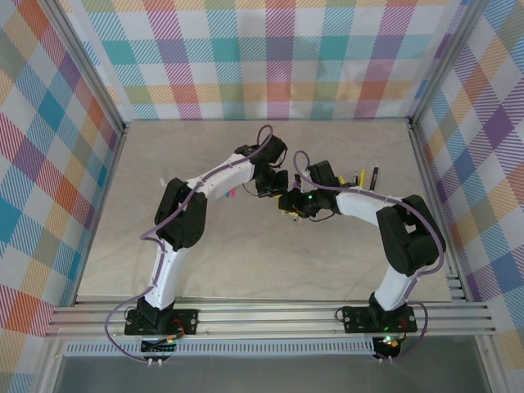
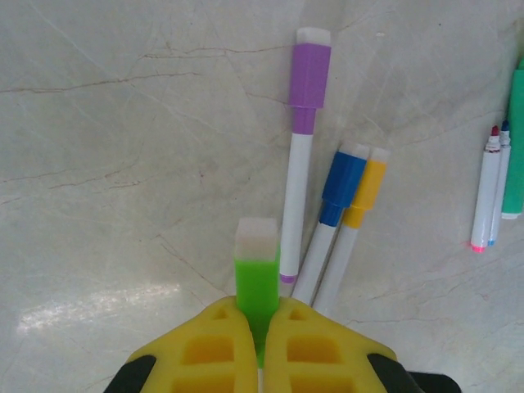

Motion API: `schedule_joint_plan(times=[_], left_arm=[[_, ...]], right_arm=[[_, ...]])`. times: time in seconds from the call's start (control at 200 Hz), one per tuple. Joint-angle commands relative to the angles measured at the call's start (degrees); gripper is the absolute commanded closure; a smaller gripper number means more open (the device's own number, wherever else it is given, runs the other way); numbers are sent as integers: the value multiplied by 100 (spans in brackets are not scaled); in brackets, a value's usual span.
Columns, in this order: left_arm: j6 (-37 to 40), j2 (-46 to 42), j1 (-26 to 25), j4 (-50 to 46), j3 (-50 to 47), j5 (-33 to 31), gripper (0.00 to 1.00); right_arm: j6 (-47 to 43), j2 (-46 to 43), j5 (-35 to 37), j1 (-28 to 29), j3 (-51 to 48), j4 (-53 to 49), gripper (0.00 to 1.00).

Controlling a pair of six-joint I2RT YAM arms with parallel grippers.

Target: Open the pen caps

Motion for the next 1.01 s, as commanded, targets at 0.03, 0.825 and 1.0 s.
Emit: schedule_joint_plan(times=[0.03,0.825,1.0], left_arm=[[-84,-425,-34,47,-10,178,100],[-241,-440,10,33,-204,-280,55],[-271,-344,19,38,-162,-310,70]], right_arm=[[62,151,-122,54,242,173,64],[-3,-296,-670,60,-178,698,100],[-81,-291,-782,116,-55,591,100]])
